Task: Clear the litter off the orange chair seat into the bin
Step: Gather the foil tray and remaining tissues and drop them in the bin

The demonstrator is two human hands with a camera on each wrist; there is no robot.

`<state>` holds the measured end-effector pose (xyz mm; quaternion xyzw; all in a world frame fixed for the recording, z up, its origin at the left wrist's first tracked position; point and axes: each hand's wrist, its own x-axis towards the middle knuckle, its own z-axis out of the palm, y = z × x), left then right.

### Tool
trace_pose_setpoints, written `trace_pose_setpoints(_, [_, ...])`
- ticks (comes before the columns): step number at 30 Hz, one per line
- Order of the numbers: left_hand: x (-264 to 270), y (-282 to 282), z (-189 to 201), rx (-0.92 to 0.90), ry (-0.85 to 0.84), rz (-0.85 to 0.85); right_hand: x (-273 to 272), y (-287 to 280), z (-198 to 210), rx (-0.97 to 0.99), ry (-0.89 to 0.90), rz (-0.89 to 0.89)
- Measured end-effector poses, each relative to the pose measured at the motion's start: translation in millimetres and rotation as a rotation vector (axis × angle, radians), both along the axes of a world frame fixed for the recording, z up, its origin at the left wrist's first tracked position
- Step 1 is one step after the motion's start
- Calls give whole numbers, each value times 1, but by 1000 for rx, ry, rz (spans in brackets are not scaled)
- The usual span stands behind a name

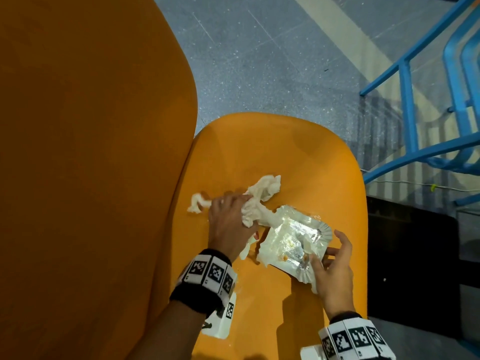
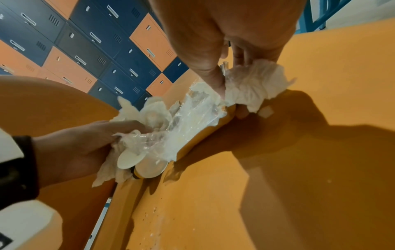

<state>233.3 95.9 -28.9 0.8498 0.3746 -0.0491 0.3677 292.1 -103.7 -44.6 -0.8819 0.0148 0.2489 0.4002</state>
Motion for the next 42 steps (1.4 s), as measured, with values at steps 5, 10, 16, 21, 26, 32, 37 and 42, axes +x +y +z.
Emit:
trace_pose_setpoints(5, [1,9,-6,-77,178,28,1,-2,-5,15,21,-21])
trace_pose_setpoints(10, [-4,12,-13,-171,157,-4,-2,-1,-9,41,54,-32])
trace_pose_setpoints(16, [-19,24,-4,-396,-109,213,2,-4,-5,60,73,-69])
trace_pose_setpoints(21, [-26,44,27,-469,-371,457,3,-5,-1,123,96,-92])
trace_pose_setpoints(26, [-12,26,59,-633,-484,330,-5,4,-3,245,196,-137])
trace_pose_setpoints(32, [9,-41,26,-664,-258,176,-10,8,-5,297,253,-156])
trace_pose_setpoints(37, [5,-58,-8,-164,10,-51,-4,1,-2,380,436,-252])
trace_pose_setpoints(42, [6,-75,-8,-2,-38,-176,-6,8,10,500,544,-297])
